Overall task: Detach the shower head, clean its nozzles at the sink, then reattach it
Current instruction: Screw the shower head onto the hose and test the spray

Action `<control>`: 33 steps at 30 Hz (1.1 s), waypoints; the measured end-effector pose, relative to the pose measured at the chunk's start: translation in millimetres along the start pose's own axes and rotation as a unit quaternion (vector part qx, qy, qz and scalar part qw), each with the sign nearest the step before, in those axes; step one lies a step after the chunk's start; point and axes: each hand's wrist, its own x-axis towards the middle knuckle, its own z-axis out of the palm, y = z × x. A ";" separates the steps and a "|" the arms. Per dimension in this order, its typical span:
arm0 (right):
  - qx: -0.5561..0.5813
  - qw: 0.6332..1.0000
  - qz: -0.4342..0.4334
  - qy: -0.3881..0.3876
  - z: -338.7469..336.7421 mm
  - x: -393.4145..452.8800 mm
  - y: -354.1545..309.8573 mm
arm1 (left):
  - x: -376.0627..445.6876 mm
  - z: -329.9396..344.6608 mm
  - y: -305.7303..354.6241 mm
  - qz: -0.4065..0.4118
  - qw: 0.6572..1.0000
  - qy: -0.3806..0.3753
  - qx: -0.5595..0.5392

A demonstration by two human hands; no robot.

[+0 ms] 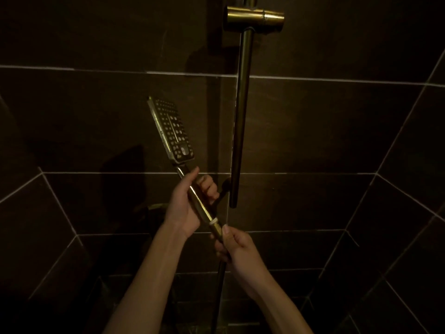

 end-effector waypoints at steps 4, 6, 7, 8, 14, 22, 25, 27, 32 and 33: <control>-0.060 0.996 -0.025 0.057 -4.0 0.2 0.5 | 4.3 -3.8 7.5 0.033 0.991 0.086 0.094; -0.091 0.992 -0.044 0.078 -4.5 0.3 0.6 | 4.1 -1.7 7.7 0.078 0.982 0.124 0.123; -0.099 0.990 -0.053 0.087 -4.4 0.7 0.7 | 2.5 0.1 6.5 0.091 0.977 0.141 0.129; -0.101 0.989 -0.058 0.093 -4.4 1.5 1.2 | 0.3 1.2 4.5 0.098 0.975 0.156 0.127; -0.062 0.995 0.004 0.084 -8.3 7.4 3.1 | -3.4 3.8 -5.8 0.103 0.975 0.197 0.017; 0.116 0.993 0.030 0.016 -2.1 1.9 -2.2 | 1.5 10.6 -11.1 0.052 0.992 0.116 -0.002; 0.038 0.997 0.005 0.073 -4.0 0.8 -1.4 | -1.0 10.4 -9.2 0.051 0.991 0.115 0.050; 0.016 0.995 -0.006 0.096 -7.1 -0.4 0.1 | -1.5 7.9 -4.8 0.051 0.988 0.113 0.097; -0.032 0.993 -0.055 0.104 -8.2 -2.3 3.4 | -2.9 10.3 0.1 0.056 0.979 0.141 0.134; -0.045 0.992 -0.066 0.099 -7.2 -2.0 3.2 | -3.5 11.8 -0.9 0.058 0.980 0.149 0.121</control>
